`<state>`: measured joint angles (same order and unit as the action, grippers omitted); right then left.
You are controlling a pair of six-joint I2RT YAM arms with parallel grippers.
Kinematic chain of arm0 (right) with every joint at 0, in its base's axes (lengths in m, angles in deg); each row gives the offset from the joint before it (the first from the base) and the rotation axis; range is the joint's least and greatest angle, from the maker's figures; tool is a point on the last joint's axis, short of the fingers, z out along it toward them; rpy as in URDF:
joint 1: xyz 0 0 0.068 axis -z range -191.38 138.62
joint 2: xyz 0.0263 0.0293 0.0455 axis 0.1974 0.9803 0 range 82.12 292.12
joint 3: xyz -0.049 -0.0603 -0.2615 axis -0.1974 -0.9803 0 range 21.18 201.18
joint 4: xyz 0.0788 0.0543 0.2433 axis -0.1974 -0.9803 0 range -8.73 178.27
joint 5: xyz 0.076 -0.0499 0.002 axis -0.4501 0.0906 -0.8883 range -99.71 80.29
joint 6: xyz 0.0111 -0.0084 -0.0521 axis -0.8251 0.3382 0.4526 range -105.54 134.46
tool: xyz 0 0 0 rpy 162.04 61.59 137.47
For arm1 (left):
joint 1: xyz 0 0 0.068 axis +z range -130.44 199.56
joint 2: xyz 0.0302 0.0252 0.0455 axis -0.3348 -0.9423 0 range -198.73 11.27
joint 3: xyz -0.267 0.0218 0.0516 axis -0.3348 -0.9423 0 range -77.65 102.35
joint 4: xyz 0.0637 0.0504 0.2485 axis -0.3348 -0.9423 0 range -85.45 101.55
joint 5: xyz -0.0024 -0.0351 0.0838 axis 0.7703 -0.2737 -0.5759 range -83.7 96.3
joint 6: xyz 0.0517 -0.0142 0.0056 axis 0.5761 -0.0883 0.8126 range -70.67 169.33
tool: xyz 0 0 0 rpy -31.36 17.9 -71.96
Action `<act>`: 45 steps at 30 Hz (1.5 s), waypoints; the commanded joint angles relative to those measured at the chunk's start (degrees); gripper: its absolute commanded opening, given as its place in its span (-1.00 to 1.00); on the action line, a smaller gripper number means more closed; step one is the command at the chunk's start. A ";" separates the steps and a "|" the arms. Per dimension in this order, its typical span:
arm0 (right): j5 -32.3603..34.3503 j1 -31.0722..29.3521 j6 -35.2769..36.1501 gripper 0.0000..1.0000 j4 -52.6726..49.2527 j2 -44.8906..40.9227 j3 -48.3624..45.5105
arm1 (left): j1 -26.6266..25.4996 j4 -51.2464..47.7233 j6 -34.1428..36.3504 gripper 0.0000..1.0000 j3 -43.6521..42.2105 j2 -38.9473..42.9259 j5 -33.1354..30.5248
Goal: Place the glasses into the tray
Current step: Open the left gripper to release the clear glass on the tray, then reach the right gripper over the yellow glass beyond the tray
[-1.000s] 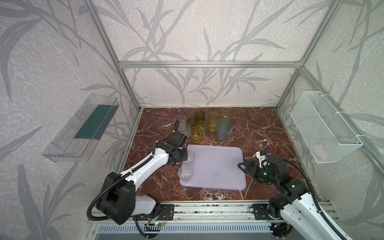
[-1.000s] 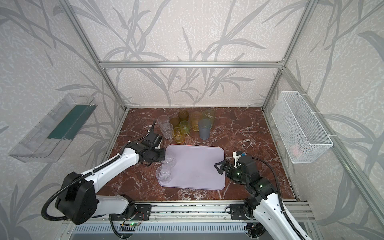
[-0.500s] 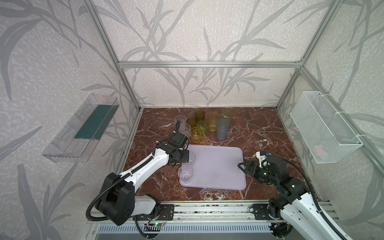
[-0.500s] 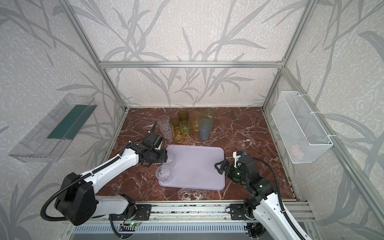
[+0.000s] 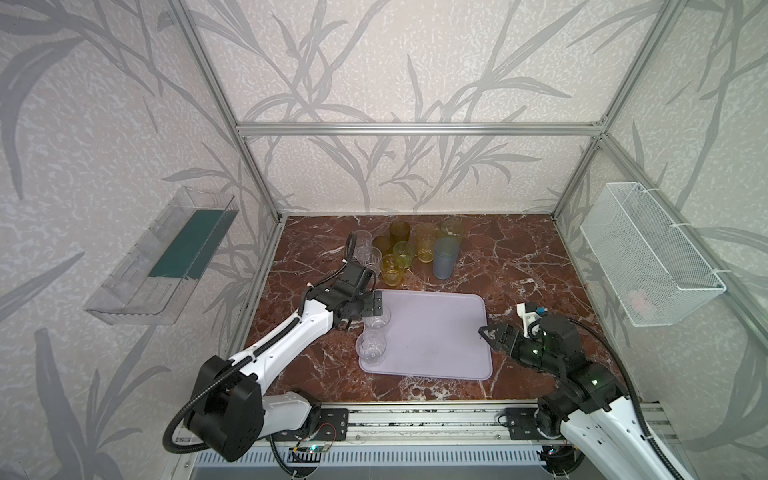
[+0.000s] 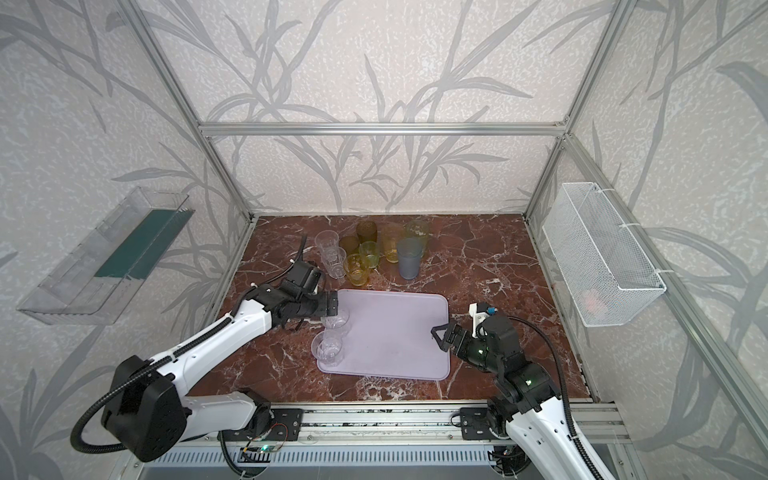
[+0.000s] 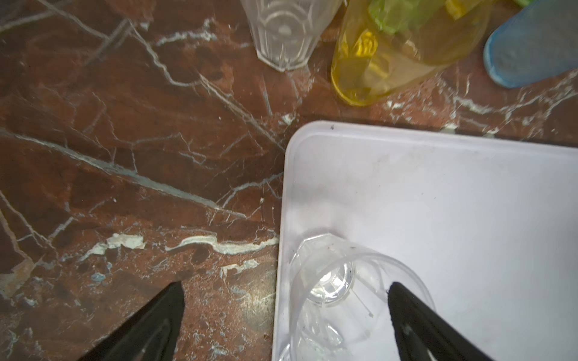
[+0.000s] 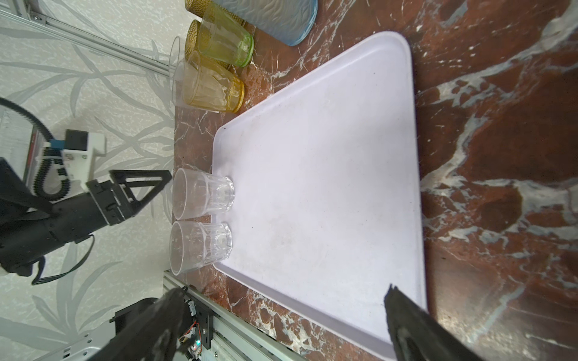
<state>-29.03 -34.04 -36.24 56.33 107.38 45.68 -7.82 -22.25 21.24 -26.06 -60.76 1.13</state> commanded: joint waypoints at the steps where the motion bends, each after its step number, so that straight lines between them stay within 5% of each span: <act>1: 2.31 0.16 2.11 0.98 -5.15 -0.48 3.23 | -0.14 2.60 -0.61 0.98 -0.17 3.00 -5.00; 12: 2.44 0.15 4.86 0.98 -5.81 5.01 10.12 | 0.55 3.73 -1.43 0.99 -3.74 6.08 -8.25; 18: 3.84 0.22 9.03 0.98 -6.11 11.48 16.39 | 0.65 5.09 -3.80 0.99 -6.59 10.61 -3.70; 24: 2.25 -0.80 4.95 0.98 3.35 18.32 16.61 | 0.66 4.92 -4.90 0.98 -8.39 15.04 1.15; 33: 8.76 -11.61 4.11 0.98 8.23 35.20 24.29 | 0.66 5.15 -4.03 0.98 -10.20 18.46 2.18; 45: 6.55 -13.29 5.86 0.98 10.02 56.58 42.29 | 1.00 8.58 -7.40 0.98 -13.45 20.35 4.93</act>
<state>-22.71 -46.98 -31.98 66.14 161.15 83.36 -7.14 -15.26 15.62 -38.65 -40.94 5.06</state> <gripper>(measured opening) 0.991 0.992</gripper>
